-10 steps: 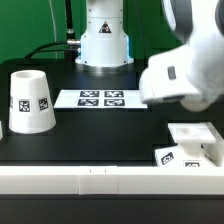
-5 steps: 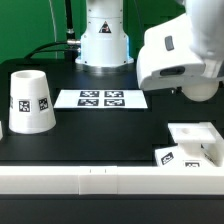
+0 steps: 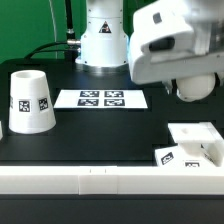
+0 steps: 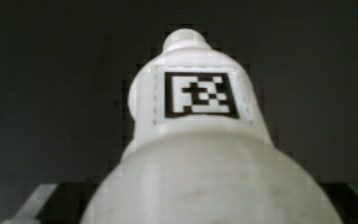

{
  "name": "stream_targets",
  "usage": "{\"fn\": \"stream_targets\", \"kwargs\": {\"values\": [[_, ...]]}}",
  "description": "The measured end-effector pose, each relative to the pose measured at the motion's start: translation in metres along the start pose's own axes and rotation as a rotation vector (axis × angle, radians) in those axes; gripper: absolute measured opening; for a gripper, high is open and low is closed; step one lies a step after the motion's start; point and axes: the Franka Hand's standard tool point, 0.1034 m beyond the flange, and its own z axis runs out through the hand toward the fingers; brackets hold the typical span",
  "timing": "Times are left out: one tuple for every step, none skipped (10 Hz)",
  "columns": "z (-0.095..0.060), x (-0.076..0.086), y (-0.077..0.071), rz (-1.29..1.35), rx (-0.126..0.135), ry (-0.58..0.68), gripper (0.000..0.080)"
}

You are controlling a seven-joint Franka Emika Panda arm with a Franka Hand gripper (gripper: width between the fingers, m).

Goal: Assemble lamp

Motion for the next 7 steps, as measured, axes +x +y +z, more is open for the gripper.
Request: {"fn": "stream_targets", "kwargs": {"values": [[-0.017,0.007,-0.003,-0.006,-0.003,0.091,0.0574],[-0.022,0.008,-0.006,-0.011,-0.008,0.156,0.0574],[-0.022,0.012,-0.006,-0.011,-0.012,0.225,0.0574],[-0.023,0.017,-0.005,-0.011,-0.016,0.317,0.0574],[-0.023,0.016,-0.004,-0.012,-0.021,0.388,0.0574],[-0.025,0.02,-0.003,-0.013,-0.024,0.46,0.0574],[-0.028,0.023,-0.001,-0.024,-0.032,0.551,0.0574]]}}
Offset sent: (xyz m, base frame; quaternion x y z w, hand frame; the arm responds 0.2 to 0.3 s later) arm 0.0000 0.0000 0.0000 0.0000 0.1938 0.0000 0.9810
